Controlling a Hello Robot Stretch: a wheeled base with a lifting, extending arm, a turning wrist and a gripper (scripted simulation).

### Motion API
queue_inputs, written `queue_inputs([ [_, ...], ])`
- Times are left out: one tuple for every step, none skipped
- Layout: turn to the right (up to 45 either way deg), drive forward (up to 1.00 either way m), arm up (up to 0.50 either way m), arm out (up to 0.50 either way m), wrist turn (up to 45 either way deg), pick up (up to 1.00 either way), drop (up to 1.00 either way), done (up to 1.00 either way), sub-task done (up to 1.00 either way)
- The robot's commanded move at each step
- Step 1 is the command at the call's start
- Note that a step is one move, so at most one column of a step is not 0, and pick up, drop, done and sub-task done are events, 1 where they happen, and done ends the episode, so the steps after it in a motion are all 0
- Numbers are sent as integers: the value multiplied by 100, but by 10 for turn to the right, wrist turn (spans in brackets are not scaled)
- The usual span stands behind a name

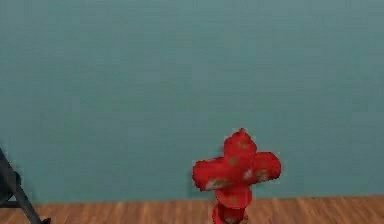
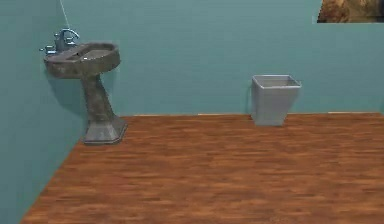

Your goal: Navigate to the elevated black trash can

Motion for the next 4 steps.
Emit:
queue_inputs([
  [-450, 0, 0, 0, 0, 0, 0, 0, 0],
  [0, 40, 0, 0, 0, 0, 0, 0, 0],
  [-120, 0, 0, 0, 0, 0, 0, 0, 0],
  [0, 0, 0, 0, 0, 0, 0, 100, 0],
])
